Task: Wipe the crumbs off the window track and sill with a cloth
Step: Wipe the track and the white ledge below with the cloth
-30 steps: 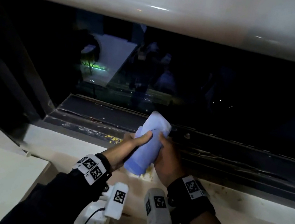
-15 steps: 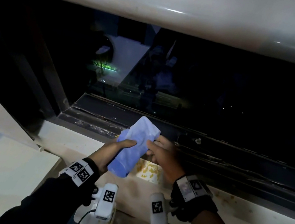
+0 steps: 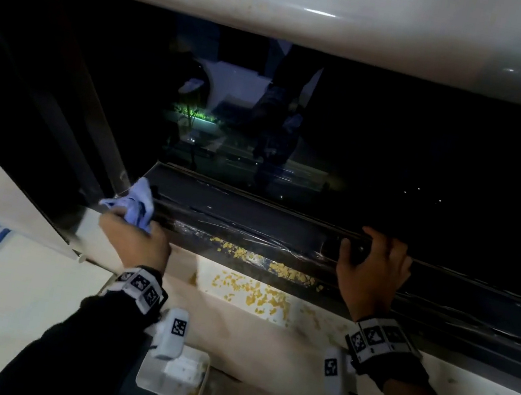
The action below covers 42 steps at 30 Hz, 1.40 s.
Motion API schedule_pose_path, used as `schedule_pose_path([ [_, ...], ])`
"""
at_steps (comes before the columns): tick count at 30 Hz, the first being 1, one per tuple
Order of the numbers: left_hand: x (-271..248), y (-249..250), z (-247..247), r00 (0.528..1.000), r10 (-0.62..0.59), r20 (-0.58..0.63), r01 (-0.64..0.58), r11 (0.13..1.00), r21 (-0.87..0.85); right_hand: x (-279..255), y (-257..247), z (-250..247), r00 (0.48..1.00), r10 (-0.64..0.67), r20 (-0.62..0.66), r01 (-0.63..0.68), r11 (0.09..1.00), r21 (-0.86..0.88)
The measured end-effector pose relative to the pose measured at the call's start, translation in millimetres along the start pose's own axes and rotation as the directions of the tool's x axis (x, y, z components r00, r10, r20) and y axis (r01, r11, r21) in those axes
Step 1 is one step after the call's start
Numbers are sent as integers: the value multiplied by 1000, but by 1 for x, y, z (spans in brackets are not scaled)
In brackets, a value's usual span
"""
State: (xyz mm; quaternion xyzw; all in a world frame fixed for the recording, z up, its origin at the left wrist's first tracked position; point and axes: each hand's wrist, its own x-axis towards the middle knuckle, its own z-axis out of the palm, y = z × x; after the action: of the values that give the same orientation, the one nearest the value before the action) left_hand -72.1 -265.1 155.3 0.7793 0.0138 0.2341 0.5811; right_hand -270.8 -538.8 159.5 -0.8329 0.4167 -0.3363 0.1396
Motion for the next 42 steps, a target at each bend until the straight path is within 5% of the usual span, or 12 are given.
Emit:
schedule_pose_path([
  [2,22,-16,3,999,-4,-34,9,987,159,0,9,10,999,-27,45,25,999,27],
  [6,28,-29,14,951,-292,103,195,823,534,-4,14,21,994,-88,58,84,993,82],
  [10,18,-44,30,931,-283,233,116,830,545,-4,10,27,987,-150,56,139,976,169],
  [20,35,-62,39,962,-143,233,-15,824,566,1,8,26,975,-169,144,147,977,152],
  [24,32,-64,33,964,-206,168,47,753,656,1,8,27,974,-138,180,120,987,108],
  [27,30,-75,31,966,-53,252,-89,849,520,-1,8,27,971,-127,200,113,990,81],
  [30,32,-80,32,964,18,265,-160,835,526,-1,6,28,973,-124,196,114,991,64],
  [38,-54,-41,45,885,87,458,-329,812,481,-2,3,27,974,-131,185,117,990,84],
  [42,-103,-16,50,804,111,584,-407,819,404,1,2,27,964,-105,245,90,993,71],
])
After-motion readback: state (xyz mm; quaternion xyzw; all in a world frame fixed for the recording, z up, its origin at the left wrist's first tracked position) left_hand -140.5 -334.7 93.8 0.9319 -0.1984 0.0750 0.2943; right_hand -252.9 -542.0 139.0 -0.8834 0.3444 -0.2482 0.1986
